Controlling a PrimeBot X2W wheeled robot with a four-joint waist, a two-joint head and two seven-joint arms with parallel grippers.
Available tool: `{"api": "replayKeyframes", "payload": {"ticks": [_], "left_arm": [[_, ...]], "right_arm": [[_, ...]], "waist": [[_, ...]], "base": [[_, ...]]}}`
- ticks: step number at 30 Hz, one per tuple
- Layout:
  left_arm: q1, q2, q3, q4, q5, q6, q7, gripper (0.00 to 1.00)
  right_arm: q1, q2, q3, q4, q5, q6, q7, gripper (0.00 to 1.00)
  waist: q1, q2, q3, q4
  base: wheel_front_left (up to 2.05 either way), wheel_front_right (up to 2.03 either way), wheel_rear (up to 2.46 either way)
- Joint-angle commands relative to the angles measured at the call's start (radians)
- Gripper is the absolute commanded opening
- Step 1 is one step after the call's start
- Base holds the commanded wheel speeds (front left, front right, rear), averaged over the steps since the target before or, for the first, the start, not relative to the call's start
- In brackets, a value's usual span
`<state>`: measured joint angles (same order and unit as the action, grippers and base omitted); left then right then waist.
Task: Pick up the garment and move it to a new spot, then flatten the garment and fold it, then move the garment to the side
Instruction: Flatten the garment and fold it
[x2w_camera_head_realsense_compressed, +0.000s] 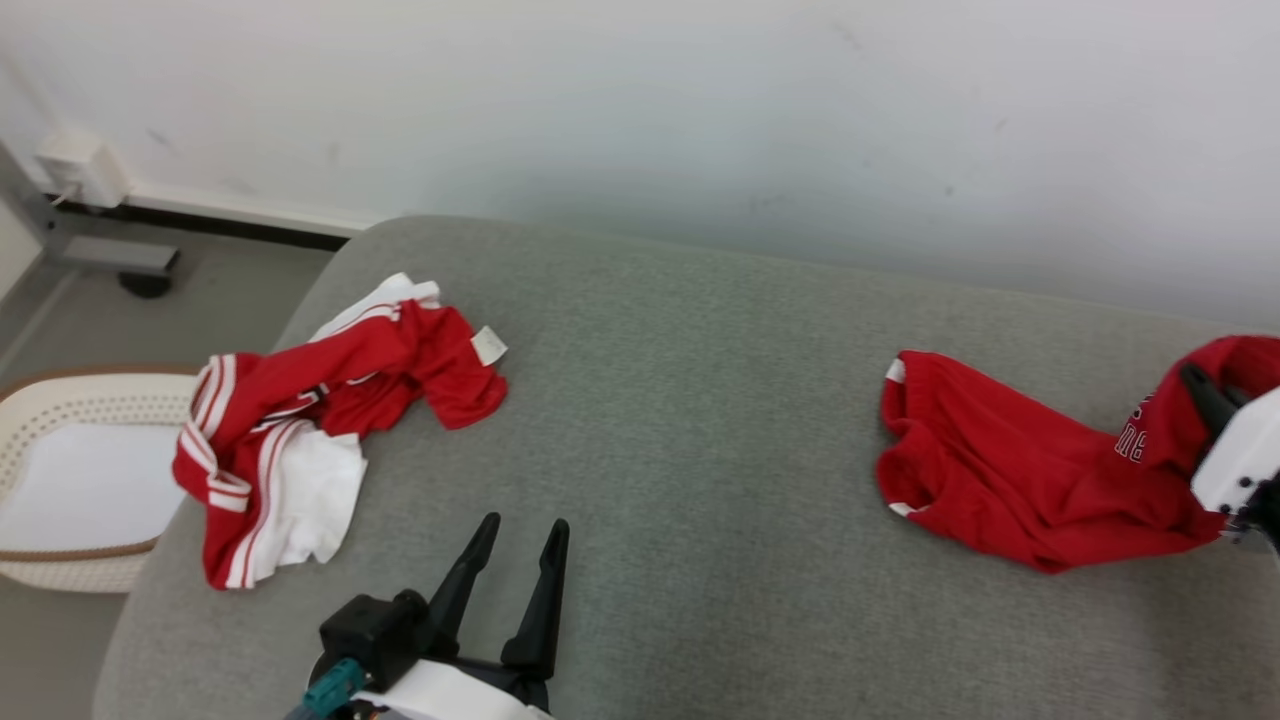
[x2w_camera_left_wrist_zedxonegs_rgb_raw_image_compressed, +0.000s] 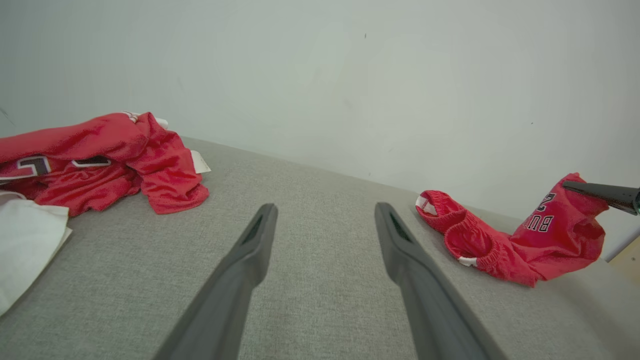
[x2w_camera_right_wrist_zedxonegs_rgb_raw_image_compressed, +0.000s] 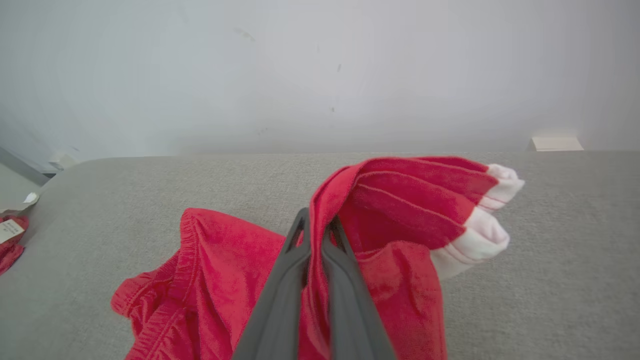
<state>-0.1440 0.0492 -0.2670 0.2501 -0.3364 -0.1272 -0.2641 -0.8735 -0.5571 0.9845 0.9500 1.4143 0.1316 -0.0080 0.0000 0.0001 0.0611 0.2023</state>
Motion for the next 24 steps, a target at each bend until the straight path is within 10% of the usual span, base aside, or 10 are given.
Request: {"api": "replayKeyframes", "payload": {"ticks": [1, 20, 23, 24], "left_arm": [[-0.005, 0.003, -0.003, -0.003, -0.02, 0.003, 0.0, 1.0], [-0.022, 0.003, -0.021, -0.008, -0.055, 0.026, 0.0, 1.0], [-0.026, 0.003, -0.022, 0.0, -0.057, 0.027, -0.001, 1.0], [-0.027, 0.003, -0.022, 0.002, -0.057, 0.027, 0.0, 1.0]], "right_arm": [[-0.024, 0.026, 0.023, 0.011, -0.027, -0.002, 0.021, 0.0], [-0.07, 0.239, 0.123, 0.098, -0.084, -0.002, 0.105, 0.0], [-0.07, 0.272, 0.126, 0.114, -0.085, -0.002, 0.092, 1.0], [-0.067, 0.282, 0.125, 0.116, -0.082, -0.002, 0.084, 1.0]], "waist": [[0.0, -0.0001, 0.014, 0.039], [0.0, -0.0001, 0.039, 0.08], [0.0, -0.0001, 0.034, 0.071], [0.0, -0.0001, 0.032, 0.069]], "base": [[0.0, 0.0, 0.0], [0.0, 0.0, 0.0], [0.0, 0.0, 0.0], [0.0, 0.0, 0.0]]}}
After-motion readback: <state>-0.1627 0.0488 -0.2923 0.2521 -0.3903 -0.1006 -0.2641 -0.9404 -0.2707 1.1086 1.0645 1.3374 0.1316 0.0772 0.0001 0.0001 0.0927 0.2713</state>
